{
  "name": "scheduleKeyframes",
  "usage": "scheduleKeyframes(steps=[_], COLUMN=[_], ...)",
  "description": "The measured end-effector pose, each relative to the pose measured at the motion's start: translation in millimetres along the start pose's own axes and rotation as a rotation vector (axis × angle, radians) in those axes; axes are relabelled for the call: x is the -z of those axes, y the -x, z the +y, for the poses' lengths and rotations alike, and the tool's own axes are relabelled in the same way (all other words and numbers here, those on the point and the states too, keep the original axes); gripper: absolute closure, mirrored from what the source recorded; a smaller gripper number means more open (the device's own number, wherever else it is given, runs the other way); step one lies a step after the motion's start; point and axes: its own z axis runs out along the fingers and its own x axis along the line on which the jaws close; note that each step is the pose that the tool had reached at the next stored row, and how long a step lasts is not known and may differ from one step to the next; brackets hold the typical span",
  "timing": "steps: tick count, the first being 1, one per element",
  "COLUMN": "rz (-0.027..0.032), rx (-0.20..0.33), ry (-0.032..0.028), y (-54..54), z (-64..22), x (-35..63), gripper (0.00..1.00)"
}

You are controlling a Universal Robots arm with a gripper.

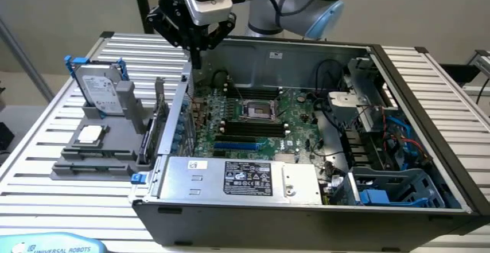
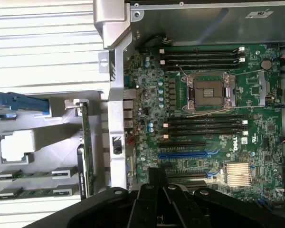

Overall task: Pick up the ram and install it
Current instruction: 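Reach for the ram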

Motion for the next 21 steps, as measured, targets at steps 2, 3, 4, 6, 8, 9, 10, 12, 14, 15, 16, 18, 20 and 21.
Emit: scheduleKeyframes(steps=[2, 3, 4, 6, 8, 9, 10, 12, 14, 15, 16, 18, 20, 21], rz=[0.0000, 0.0000, 0.0000, 0.0000, 0.0000, 0.0000, 0.0000, 0.0000, 0.0000, 0.0000, 0.0000, 0.0000, 0.0000, 0.0000], rx=[0.000, 0.000, 0.000, 0.000, 0.000, 0.000, 0.000, 0.000, 0.000, 0.000, 0.000, 0.000, 0.000, 0.000], ry=[0.0000, 0.0000, 0.0001, 0.0001, 0.0001, 0.0001, 0.0001, 0.0001, 0.0001, 0.0001, 0.0000, 0.0001, 0.0001, 0.0000], y=[-8.8, -13.5, -17.9, -26.9, -35.8, -40.3, -44.7, -53.6, -62.6, -67.1, -71.6, -80.5, -89.2, -93.9], z=[-2.8, -4.3, -5.7, -8.5, -11.2, -12.6, -13.9, -16.6, -19.0, -20.2, -21.4, -23.7, -25.7, -26.8], x=[0.0, 0.0, -0.1, -0.2, -0.3, -0.4, -0.5, -0.9, -1.3, -1.6, -1.8, -2.6, -3.3, -3.7], gripper=[0.89, 0.89, 0.89, 0.89, 0.89, 0.89, 0.89, 0.89, 0.89, 0.89, 0.89, 0.89, 0.89, 0.89])
